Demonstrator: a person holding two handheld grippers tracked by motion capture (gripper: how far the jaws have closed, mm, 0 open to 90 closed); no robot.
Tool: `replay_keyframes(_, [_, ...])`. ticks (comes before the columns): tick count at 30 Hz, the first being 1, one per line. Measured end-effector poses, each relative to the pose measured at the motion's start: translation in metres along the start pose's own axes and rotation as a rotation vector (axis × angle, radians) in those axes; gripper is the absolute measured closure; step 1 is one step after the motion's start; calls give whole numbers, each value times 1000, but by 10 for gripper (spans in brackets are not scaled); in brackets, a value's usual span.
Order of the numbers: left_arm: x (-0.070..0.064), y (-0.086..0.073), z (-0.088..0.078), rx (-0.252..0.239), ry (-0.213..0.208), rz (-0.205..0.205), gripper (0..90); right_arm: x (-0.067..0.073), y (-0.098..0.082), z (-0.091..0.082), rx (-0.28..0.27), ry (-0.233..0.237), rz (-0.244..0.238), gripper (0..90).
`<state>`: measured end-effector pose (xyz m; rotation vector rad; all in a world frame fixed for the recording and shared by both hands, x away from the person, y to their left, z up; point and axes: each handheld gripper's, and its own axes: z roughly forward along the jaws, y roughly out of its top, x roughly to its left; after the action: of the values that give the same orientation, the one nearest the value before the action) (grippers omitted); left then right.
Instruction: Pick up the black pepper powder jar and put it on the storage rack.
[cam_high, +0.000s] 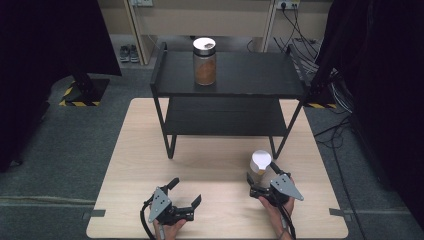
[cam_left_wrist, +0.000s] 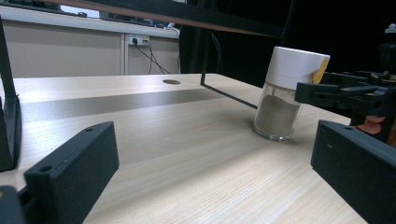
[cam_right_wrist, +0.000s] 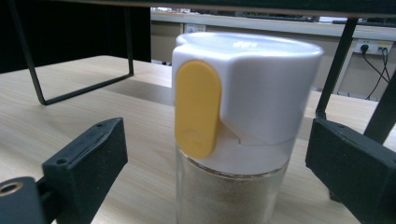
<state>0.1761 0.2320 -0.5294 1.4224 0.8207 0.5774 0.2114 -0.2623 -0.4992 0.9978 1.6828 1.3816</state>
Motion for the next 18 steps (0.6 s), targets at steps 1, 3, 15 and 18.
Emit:
replay_keyframes(1, [0,0,0,0,0,0,3,0,0,1,3,-2,-4,69])
replay_keyframes(3, [0,0,0,0,0,1,3,2,1,4,11,-10,-8,81])
replay_keyframes(15, [-1,0,0,0,3,0,3,4,3,14,44,-47,-11,171])
replay_keyframes(18, [-1,0,0,0,3,-1,3,4,5,15,50,-46,-10,209])
